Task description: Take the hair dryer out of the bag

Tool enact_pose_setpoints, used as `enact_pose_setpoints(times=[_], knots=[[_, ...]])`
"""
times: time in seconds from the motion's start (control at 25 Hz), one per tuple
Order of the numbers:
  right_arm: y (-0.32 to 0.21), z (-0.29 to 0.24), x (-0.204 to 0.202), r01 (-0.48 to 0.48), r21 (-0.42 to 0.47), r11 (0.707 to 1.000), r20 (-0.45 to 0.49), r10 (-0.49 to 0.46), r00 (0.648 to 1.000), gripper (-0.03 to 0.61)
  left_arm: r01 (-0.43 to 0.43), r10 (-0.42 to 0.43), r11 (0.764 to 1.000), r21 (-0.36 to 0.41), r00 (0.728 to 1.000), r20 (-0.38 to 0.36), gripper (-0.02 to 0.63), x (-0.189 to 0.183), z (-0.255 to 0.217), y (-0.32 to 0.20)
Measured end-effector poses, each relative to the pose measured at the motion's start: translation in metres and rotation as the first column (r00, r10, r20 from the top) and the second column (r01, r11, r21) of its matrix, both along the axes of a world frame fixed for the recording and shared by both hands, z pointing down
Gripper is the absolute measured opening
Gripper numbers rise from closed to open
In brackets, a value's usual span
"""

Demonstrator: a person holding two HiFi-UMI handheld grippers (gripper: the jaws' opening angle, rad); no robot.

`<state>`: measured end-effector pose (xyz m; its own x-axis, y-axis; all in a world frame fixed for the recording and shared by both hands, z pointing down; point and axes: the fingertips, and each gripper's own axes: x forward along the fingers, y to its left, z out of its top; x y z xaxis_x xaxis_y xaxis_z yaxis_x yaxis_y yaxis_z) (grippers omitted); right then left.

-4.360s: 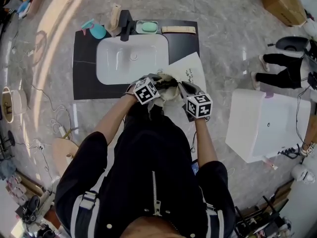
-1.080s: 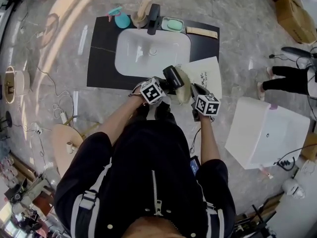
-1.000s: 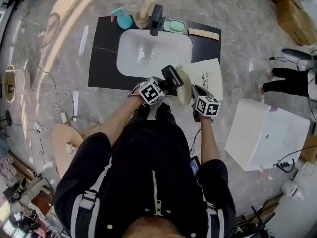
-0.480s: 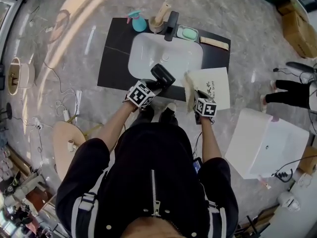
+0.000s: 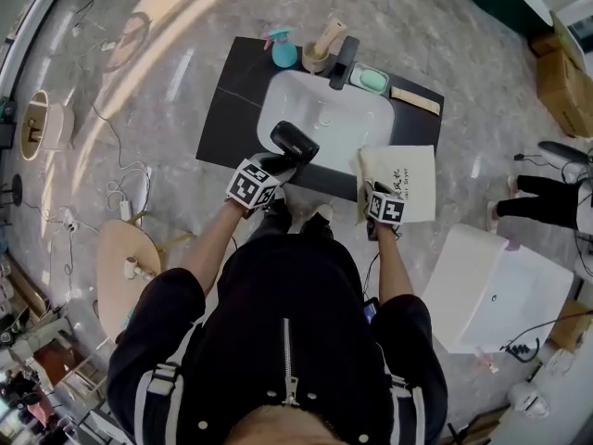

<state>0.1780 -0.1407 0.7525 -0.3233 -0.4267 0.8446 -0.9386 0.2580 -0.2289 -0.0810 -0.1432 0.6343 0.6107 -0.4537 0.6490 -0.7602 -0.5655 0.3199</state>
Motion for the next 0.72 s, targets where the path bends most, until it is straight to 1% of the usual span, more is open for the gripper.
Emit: enact_pose_setpoints(times=[0.08,0.2,0.32,0.36,0.44,0.56,0.6,0.72], knots=[[-0.002,-0.012,-0.007,0.014,0.033,0.999,0.008,-0.014,1.0,0.171,0.026,-0.026,1.0,0.014,1.0,-0.007,0.17,-0.008,-0.004,-0.001],[-0.013,-0.029,-0.018,0.017,0.111,0.994,0.046,-0.022,0.999,0.173,0.059,-0.059,0.997,0.049,0.998,-0.012,0.17,-0.019,-0.012,-0.009],[-0.031,-0.049,-0.035,0.015,0.194,0.981,0.101,-0.036,0.994,0.175,0.085,-0.084,0.992,0.097,0.996,-0.02,0.17,-0.029,-0.025,-0.023],[-0.039,-0.06,-0.042,0.018,0.223,0.975,0.115,-0.045,0.992,0.166,0.091,-0.089,0.989,0.114,0.996,-0.022,0.17,-0.031,-0.03,-0.029],[-0.053,-0.089,-0.054,0.031,0.291,0.956,0.128,-0.071,0.989,0.104,0.101,-0.099,0.983,0.153,0.995,-0.024,0.17,-0.037,-0.043,-0.039],[-0.076,-0.138,-0.07,0.052,0.41,0.911,0.109,-0.106,0.988,0.009,0.123,-0.117,0.971,0.206,0.992,-0.042,0.17,-0.044,-0.064,-0.054],[-0.083,-0.153,-0.074,0.053,0.44,0.897,0.105,-0.11,0.988,0.009,0.13,-0.122,0.967,0.218,0.991,-0.05,0.17,-0.047,-0.071,-0.059],[-0.1,-0.192,-0.085,0.043,0.498,0.866,0.114,-0.115,0.987,0.009,0.143,-0.132,0.954,0.263,0.989,-0.059,0.17,-0.055,-0.091,-0.075]])
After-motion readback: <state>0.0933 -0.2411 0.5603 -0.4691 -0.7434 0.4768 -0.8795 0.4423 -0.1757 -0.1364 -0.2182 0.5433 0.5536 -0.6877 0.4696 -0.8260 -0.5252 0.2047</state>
